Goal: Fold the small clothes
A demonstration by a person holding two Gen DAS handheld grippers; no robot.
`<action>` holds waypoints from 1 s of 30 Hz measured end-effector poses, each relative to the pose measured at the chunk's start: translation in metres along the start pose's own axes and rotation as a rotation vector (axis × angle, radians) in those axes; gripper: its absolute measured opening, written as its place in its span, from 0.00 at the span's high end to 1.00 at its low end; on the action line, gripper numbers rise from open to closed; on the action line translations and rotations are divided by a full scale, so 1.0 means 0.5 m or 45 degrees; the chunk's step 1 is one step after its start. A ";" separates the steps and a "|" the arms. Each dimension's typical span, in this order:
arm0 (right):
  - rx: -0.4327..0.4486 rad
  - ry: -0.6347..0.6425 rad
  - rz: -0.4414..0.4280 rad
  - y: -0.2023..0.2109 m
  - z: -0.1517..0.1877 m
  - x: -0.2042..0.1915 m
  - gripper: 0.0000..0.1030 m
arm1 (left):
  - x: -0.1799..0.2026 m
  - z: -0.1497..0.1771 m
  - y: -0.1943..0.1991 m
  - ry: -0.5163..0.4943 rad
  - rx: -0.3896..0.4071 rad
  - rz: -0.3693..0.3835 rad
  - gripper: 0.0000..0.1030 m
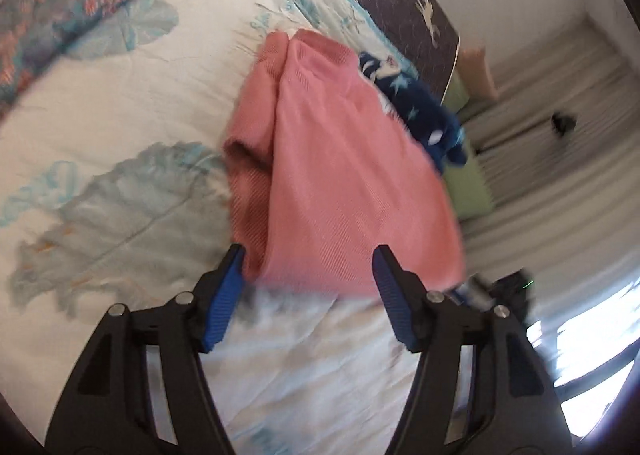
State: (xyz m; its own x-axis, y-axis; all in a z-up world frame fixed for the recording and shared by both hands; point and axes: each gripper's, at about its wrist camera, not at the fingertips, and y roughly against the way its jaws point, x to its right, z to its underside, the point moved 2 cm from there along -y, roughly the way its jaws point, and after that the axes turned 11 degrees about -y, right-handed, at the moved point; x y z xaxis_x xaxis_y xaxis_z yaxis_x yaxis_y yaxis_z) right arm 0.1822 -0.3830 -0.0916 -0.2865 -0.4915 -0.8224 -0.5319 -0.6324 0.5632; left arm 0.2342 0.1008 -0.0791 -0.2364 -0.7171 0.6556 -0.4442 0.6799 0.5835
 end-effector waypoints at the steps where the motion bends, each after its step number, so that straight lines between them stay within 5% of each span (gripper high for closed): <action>1: -0.010 -0.009 -0.023 -0.018 -0.010 -0.007 0.48 | -0.002 -0.007 -0.010 0.024 0.006 0.021 0.56; 2: -0.017 -0.014 -0.040 -0.036 -0.020 -0.016 0.48 | -0.001 -0.010 -0.021 0.034 0.005 0.025 0.67; 3: -0.018 -0.024 -0.040 -0.049 -0.032 -0.020 0.48 | 0.004 -0.012 -0.034 0.027 -0.009 0.016 0.90; 4: -0.002 -0.052 -0.027 -0.065 -0.044 -0.025 0.49 | 0.011 -0.012 -0.044 0.013 -0.016 -0.003 0.93; 6: 0.037 -0.066 0.005 -0.078 -0.057 -0.034 0.95 | 0.026 -0.012 -0.046 -0.020 0.005 -0.041 0.94; 13: 0.139 0.028 0.079 -0.012 -0.010 -0.075 0.97 | 0.098 0.011 0.046 -0.213 0.068 -0.063 0.94; 18: 0.143 0.114 0.088 0.068 0.068 -0.088 0.97 | 0.152 0.120 0.118 -0.340 -0.005 -0.026 0.94; 24: 0.121 0.059 0.158 0.166 0.209 -0.004 0.97 | 0.146 0.284 0.169 -0.247 -0.118 -0.009 0.94; 30: 0.074 -0.004 0.231 0.213 0.300 0.071 0.96 | 0.161 0.355 0.195 -0.269 -0.214 -0.058 0.93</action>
State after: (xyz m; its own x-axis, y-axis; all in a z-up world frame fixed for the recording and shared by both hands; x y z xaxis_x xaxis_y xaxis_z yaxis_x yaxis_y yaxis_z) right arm -0.0038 -0.3780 -0.0728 -0.3844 -0.5924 -0.7080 -0.5164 -0.4978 0.6968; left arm 0.0185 0.0821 -0.0545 -0.4027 -0.7517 0.5224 -0.3131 0.6493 0.6930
